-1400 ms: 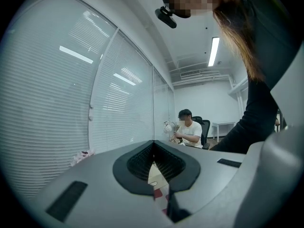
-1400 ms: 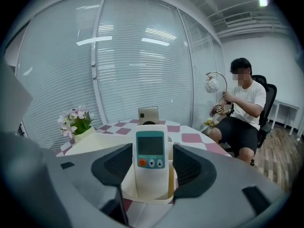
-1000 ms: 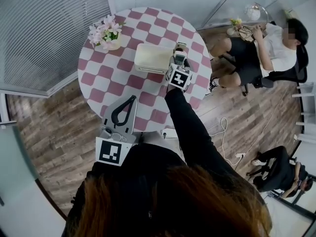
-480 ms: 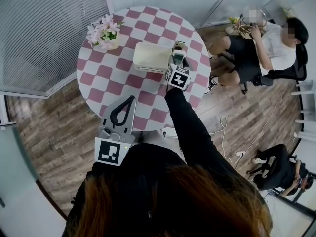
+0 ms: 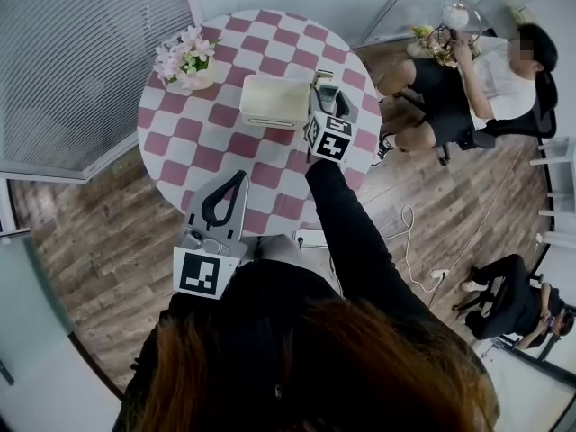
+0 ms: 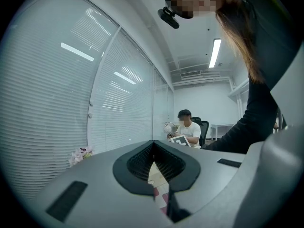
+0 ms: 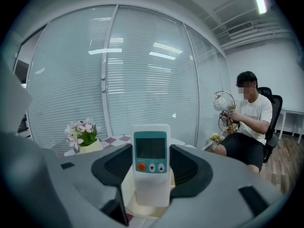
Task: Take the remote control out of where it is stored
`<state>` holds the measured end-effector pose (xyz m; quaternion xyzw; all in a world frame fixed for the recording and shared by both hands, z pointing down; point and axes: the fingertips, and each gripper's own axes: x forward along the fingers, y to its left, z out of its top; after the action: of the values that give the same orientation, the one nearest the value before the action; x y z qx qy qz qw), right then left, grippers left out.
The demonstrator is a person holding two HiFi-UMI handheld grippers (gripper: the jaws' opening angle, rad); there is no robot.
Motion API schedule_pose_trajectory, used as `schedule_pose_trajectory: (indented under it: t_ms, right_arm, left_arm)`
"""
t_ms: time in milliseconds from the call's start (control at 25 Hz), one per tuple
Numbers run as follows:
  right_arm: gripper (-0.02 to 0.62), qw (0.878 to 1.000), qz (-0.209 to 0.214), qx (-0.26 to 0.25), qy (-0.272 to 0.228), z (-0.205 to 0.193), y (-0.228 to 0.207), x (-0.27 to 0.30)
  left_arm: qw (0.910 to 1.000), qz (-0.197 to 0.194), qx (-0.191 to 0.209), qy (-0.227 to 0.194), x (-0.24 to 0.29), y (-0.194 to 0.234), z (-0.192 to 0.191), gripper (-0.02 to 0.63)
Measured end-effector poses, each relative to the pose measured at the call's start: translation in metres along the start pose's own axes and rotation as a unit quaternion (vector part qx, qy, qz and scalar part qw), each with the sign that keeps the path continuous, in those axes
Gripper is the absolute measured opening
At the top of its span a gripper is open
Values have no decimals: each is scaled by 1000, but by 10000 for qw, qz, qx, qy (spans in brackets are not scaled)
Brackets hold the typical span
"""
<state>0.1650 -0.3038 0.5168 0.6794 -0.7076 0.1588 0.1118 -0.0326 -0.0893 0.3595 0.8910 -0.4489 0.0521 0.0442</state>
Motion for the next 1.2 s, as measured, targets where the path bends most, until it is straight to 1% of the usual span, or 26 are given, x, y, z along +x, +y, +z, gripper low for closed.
schedule_pose_trajectory:
  t_ms: [200, 440, 640, 920, 1200]
  right_arm:
    - [256, 9994, 99, -112, -299, 24, 4, -12]
    - [256, 9982, 168, -298, -493, 37, 11, -30]
    - [256, 9975, 246, -225, -621, 42, 16, -46]
    - [256, 9950, 503, -162, -843, 54, 31, -77]
    - [256, 9942, 613, -96, -883, 52, 42, -101]
  left_arm:
    - [10000, -73, 6, -41, 0, -4, 1, 9]
    - [9999, -82, -4, -83, -4, -6, 3, 9]
    - [9999, -107, -2, -106, -8, -8, 3, 9]
    - [9998, -93, -16, -160, -12, -7, 4, 9]
    - [9997, -83, -37, -211, -16, -8, 5, 9]
